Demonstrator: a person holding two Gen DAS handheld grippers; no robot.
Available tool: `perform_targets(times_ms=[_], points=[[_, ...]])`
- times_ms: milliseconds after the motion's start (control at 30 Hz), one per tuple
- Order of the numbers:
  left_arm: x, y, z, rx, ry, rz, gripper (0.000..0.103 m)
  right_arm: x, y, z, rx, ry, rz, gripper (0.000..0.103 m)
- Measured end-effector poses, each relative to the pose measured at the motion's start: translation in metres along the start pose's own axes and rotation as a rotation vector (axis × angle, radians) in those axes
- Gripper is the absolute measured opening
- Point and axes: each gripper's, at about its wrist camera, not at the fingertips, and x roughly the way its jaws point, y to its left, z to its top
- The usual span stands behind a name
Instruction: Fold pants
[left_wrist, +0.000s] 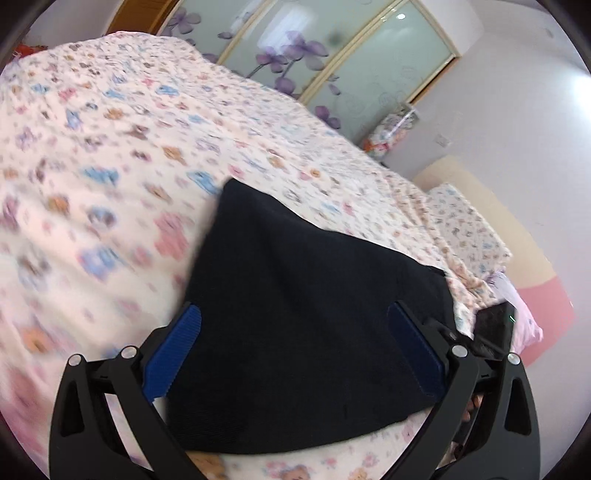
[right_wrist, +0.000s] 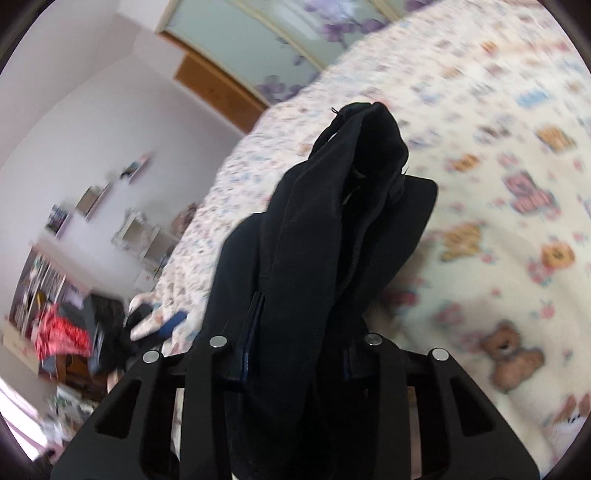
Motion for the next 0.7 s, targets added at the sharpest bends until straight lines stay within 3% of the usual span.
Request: perform_targets(times_ms=[133, 233, 333, 467, 533, 567, 700], points=[[0.025, 0.005, 0.033, 0.031, 0.13, 0.089, 0.101, -0.002, 0.009, 0.001, 0.003, 0.003, 0.013, 0.035], [0.05, 0.014, 0.044, -0.011, 0.23, 0.083, 0.101, -0.002, 0.008, 0.001, 0.002, 0.007, 0.011, 0.035], [0.075, 0.029, 0.041, -0.064, 0.336, 0.106, 0.1, 0.0, 0.001, 0.001, 0.022, 0.014, 0.012, 0.035], [0.092, 0.039, 0.036, -0.093, 0.389, 0.138, 0.099, 0.001, -0.003, 0.0, 0.037, 0.02, 0.015, 0.035], [0.097, 0.04, 0.036, -0.092, 0.4, 0.102, 0.094, 0.001, -0.005, 0.0, 0.041, 0.02, 0.014, 0.035], [0.098, 0.04, 0.036, -0.098, 0.407, 0.053, 0.084, 0.001, -0.005, -0.001, 0.044, 0.02, 0.014, 0.035], [0.088, 0.035, 0.035, -0.095, 0.365, -0.091, 0.078, 0.002, -0.016, -0.002, 0.087, 0.019, 0.016, 0.035]])
